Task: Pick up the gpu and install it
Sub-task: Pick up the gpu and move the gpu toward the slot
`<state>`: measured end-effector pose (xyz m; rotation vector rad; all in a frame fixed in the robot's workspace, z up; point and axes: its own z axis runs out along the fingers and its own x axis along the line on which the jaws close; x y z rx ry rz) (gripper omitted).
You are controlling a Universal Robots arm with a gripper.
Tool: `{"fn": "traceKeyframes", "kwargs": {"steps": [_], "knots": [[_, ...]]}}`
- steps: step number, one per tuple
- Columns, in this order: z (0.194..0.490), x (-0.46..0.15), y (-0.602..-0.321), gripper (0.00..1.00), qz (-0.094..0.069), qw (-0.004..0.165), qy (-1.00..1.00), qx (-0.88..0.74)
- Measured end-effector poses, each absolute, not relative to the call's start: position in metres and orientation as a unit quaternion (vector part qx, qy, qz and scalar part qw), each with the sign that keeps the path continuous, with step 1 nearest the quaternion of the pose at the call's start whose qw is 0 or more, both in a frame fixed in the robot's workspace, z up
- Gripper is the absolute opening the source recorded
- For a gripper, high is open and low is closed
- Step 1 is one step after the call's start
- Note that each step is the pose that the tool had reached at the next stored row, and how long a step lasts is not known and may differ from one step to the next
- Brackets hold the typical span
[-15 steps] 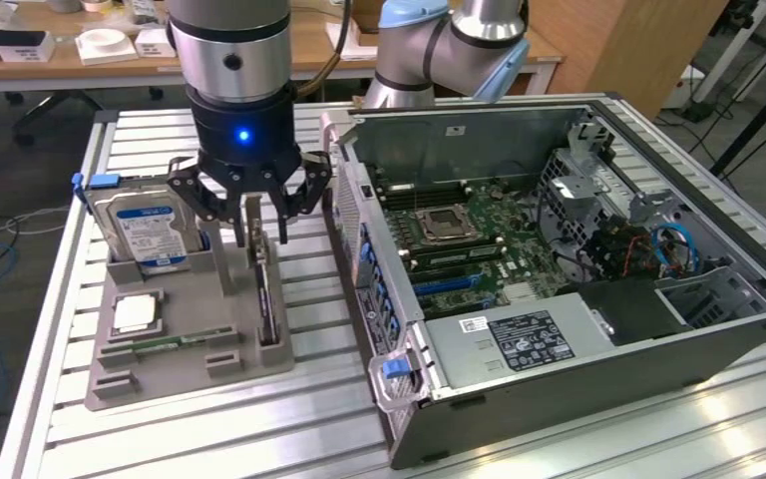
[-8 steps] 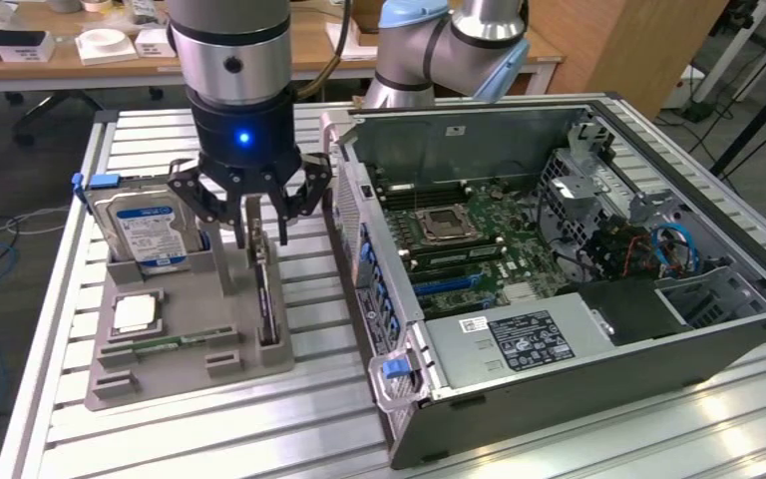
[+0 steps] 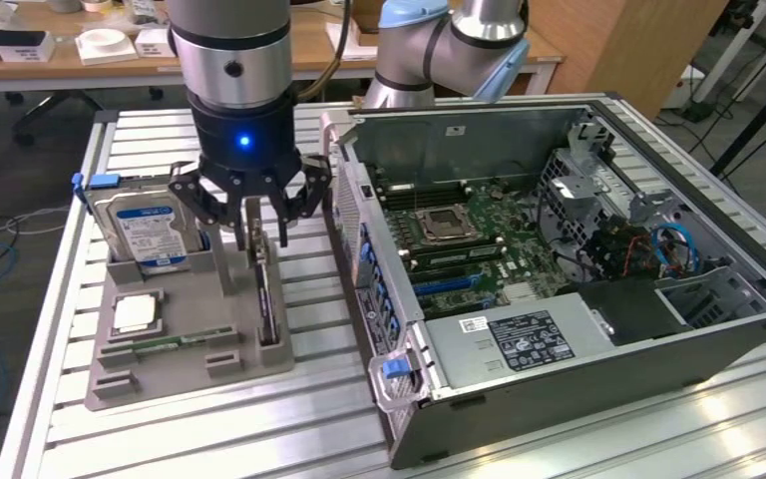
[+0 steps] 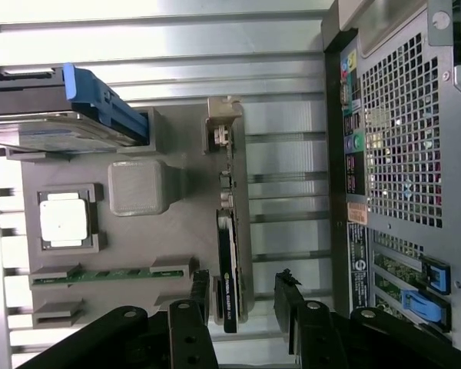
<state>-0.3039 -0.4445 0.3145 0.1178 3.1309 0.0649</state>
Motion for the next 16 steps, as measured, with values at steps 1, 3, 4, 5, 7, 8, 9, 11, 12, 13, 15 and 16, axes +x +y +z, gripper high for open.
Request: {"fn": "traceKeyframes", "kwargs": {"steps": [1,3,4,5,7,8,9,11,12,13,15,16], "knots": [[0.3141,-0.3039,-0.4445,0.47,0.021,0.004,0.999,0.038],[0.3134,-0.3039,-0.4445,0.47,0.021,0.004,0.999,0.038],[0.3131,-0.3039,-0.4445,0.47,0.021,0.004,0.999,0.038],[0.3127,-0.3039,-0.4445,0.47,0.021,0.004,0.999,0.038],[0.3120,-0.3039,-0.4445,0.47,0.021,0.004,0.999,0.038],[0.3116,-0.3039,-0.4445,0.47,0.021,0.004,0.999,0.038],[0.3112,-0.3039,-0.4445,0.47,0.021,0.004,0.999,0.038],[0.3105,-0.3039,-0.4445,0.47,0.021,0.004,0.999,0.038],[0.3102,-0.3039,-0.4445,0.47,0.021,0.004,0.999,0.038],[0.3098,-0.3039,-0.4445,0.47,0.021,0.004,0.999,0.038],[0.3092,-0.3039,-0.4446,0.47,0.021,0.004,0.999,0.038],[0.3088,-0.3039,-0.4445,0.47,0.021,0.004,0.999,0.038]]}}
